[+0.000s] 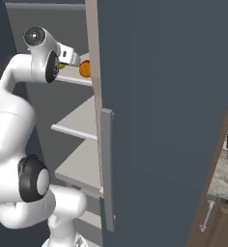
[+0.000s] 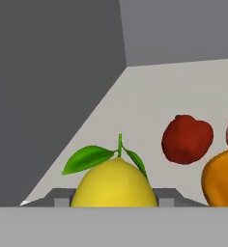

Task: Take the lemon and orange from the second highest rack and move them to the highest rack where the bell pepper and steak are located, to maximize freezer space. Close the freezer door after rearranging.

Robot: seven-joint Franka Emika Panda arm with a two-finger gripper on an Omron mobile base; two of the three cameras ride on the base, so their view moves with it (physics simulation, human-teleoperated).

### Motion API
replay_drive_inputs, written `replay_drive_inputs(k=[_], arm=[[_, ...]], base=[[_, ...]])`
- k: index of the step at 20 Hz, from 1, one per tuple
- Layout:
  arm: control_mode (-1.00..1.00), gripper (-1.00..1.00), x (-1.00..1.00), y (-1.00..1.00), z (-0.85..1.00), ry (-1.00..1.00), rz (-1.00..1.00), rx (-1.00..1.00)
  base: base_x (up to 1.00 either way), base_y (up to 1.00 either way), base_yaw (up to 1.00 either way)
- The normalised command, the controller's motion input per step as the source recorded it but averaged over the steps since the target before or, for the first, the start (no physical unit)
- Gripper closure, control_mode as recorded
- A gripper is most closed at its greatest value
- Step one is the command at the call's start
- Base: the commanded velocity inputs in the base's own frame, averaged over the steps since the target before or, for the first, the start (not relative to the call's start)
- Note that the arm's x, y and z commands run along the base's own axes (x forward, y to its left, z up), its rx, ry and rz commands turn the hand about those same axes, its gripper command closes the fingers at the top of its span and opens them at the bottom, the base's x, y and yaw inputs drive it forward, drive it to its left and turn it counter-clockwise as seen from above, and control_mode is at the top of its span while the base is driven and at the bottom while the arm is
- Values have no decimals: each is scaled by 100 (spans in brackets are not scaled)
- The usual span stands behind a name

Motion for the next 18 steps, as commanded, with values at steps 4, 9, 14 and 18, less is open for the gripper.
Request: replay_drive_inputs(k=[4, 9, 14, 18], arm=[[-100, 100, 46, 4, -9, 0, 0, 0], [-100, 100, 48, 11, -8, 0, 0, 0], [-100, 100, 37, 7, -6, 0, 0, 0], [-100, 100, 28, 2, -9, 0, 0, -1]], base=[[0, 0, 0], [0, 0, 0], [0, 0, 0], [0, 0, 0]])
